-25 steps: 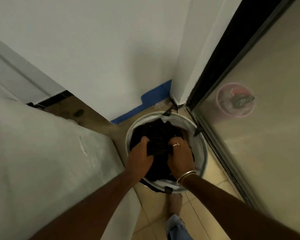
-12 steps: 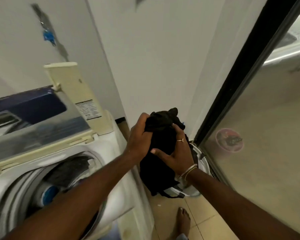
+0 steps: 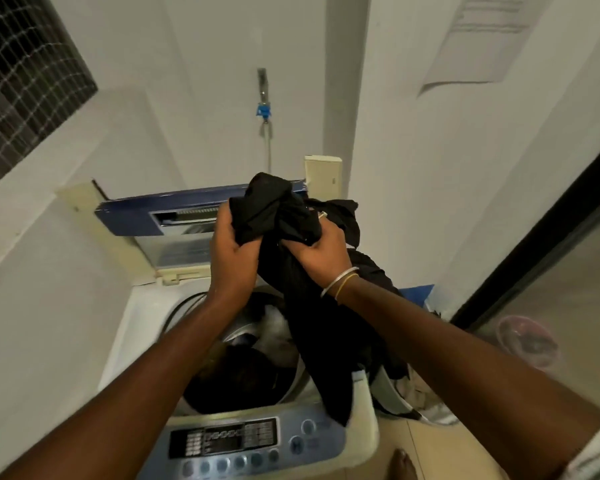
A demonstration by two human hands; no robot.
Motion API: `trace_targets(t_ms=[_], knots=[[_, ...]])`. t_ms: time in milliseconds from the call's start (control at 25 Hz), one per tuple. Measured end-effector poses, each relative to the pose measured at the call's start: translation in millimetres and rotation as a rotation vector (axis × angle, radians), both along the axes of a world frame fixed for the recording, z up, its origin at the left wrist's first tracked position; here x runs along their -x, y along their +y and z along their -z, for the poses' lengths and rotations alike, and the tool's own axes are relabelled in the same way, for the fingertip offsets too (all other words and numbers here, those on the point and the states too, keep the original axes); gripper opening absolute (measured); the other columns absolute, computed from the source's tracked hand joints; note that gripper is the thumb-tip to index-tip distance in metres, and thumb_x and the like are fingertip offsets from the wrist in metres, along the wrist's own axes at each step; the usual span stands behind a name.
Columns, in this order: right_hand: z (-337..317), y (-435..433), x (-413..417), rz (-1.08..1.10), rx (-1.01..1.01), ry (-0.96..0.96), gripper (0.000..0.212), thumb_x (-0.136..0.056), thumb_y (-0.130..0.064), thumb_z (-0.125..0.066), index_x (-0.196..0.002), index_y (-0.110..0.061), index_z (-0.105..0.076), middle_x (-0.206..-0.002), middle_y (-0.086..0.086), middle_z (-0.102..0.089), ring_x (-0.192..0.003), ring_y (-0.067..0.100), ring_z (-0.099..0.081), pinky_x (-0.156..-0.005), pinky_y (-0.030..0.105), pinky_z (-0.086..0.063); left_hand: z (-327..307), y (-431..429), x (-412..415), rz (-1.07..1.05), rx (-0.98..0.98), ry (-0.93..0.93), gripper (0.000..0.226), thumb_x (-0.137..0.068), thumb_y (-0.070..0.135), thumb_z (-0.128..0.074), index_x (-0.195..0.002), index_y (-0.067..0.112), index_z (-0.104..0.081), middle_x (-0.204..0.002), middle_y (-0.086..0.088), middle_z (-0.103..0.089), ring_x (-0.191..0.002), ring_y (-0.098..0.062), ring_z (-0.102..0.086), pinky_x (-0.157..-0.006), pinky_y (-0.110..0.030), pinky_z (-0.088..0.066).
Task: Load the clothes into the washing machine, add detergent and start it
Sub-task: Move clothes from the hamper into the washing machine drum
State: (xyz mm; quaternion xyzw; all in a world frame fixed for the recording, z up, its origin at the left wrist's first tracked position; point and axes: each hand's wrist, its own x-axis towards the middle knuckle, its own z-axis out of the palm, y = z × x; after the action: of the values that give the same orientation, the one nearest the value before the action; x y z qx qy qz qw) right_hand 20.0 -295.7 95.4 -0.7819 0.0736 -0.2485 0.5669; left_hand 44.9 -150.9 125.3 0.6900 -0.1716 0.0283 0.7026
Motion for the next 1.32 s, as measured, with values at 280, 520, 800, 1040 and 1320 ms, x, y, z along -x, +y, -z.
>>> trace_targets(t_ms=[280, 520, 800, 1040, 1320], knots=[[-10, 113, -49, -0.042, -0.349, 0.083, 0.040, -0.076, -0.011, -0.080, -0.113, -0.011, -0.066, -0.108, 0.003, -0.071, -0.102, 0.018, -0.068, -0.098, 0.041, -0.053, 83, 96, 19, -0.054, -0.160, 0.256, 0.060, -0.093, 0.033, -0.067, -0.143, 0.031, -0.033, -0.131, 0.018, -0.055, -0.116, 0.013, -0.055, -0.091, -0.011, -0.048], [-36, 188, -65, -0.200, -0.525, 0.081, 0.045, -0.079, -0.003, -0.078, -0.121, -0.006, -0.062, -0.116, 0.010, -0.069, -0.107, 0.025, -0.066, -0.100, 0.040, -0.052, 119, 132, 21, -0.147, -0.419, 0.393, 0.090, -0.066, 0.022, -0.090, -0.142, 0.008, -0.043, -0.132, -0.001, -0.055, -0.125, -0.015, -0.052, -0.096, -0.008, -0.037], [-35, 184, -77, -0.146, -0.735, 0.057, 0.055, -0.075, -0.017, -0.083, -0.125, -0.009, -0.063, -0.113, 0.005, -0.071, -0.104, 0.022, -0.068, -0.097, 0.042, -0.054, 109, 144, 5, -0.337, -0.058, 0.592, 0.043, -0.089, 0.015, -0.072, -0.130, 0.012, -0.060, -0.120, -0.004, -0.068, -0.100, -0.017, -0.064, -0.076, -0.018, -0.048], [63, 121, -35, -0.153, -0.035, 0.326, 0.059, -0.081, -0.053, -0.075, -0.129, -0.026, -0.053, -0.111, -0.014, -0.065, -0.100, 0.003, -0.061, -0.089, 0.023, -0.049, 155, 177, -2, -0.433, -0.388, 0.629, 0.089, -0.072, 0.041, -0.085, -0.146, 0.019, -0.042, -0.140, -0.006, -0.056, -0.129, -0.030, -0.052, -0.109, -0.044, -0.043], [149, 58, 1, -0.286, 0.942, 0.853, 0.077, -0.084, -0.052, -0.067, -0.146, -0.020, -0.036, -0.143, 0.010, -0.050, -0.133, 0.032, -0.044, -0.108, 0.052, -0.040, 176, 186, -12, -0.009, -0.798, 0.638, 0.074, -0.073, 0.058, -0.076, -0.135, 0.023, -0.056, -0.131, 0.002, -0.058, -0.114, -0.019, -0.058, -0.095, -0.035, -0.051]])
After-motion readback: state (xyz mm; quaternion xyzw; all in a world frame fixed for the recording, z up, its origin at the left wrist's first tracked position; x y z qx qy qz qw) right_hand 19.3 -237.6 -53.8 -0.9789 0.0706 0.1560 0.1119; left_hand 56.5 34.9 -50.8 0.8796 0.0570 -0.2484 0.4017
